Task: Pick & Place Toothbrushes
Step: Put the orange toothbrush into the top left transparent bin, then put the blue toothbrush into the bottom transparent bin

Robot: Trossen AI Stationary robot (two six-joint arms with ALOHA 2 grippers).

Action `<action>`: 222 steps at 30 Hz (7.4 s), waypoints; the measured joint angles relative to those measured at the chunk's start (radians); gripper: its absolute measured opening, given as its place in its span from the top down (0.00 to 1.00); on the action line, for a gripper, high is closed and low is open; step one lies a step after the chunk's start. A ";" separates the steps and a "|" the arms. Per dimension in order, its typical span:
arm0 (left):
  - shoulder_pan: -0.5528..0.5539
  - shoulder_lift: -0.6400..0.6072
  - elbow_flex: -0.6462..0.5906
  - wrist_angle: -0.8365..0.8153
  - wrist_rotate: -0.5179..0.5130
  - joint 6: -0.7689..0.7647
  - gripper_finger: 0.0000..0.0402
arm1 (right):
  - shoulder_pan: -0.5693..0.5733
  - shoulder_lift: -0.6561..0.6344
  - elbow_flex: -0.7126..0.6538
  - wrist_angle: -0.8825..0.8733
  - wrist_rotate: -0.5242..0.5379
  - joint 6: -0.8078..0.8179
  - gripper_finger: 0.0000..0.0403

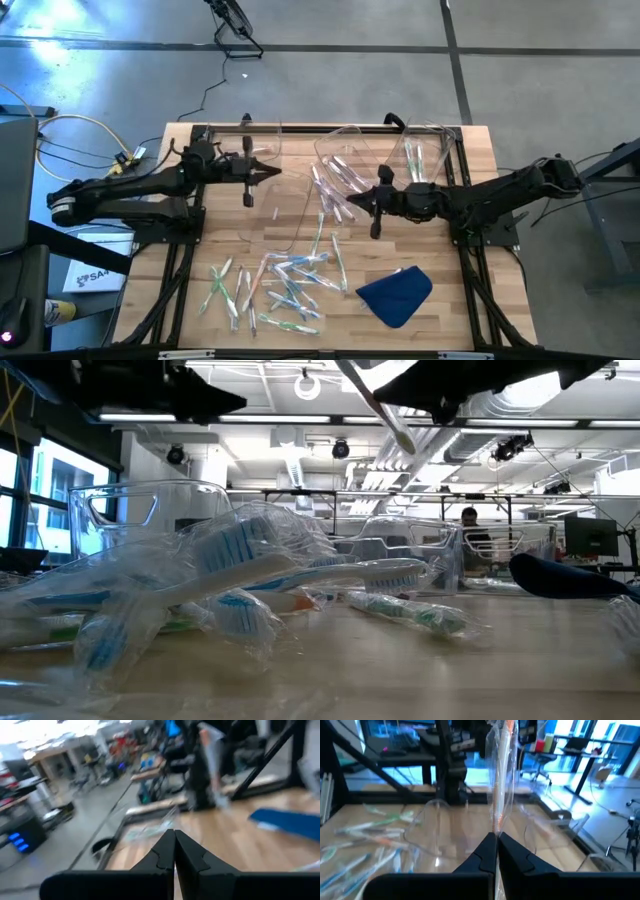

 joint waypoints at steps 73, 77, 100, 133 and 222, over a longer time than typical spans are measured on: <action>-0.138 0.689 0.311 0.492 0.063 -0.272 0.67 | -0.084 0.102 0.001 0.072 -0.001 -0.029 0.99; -0.138 0.689 0.311 0.492 0.063 -0.272 0.76 | -0.084 0.102 0.001 0.072 0.000 -0.030 0.99; -0.137 0.689 0.311 0.491 0.068 -0.236 0.95 | -0.085 0.102 0.000 0.077 -0.002 -0.034 0.97; 0.162 0.272 0.311 -0.138 0.103 0.003 0.95 | 0.020 -0.057 0.001 -0.194 -0.001 0.087 0.70; 0.545 0.507 0.313 -0.658 -0.368 0.364 0.75 | 0.011 -0.048 0.001 -0.233 0.025 0.140 0.77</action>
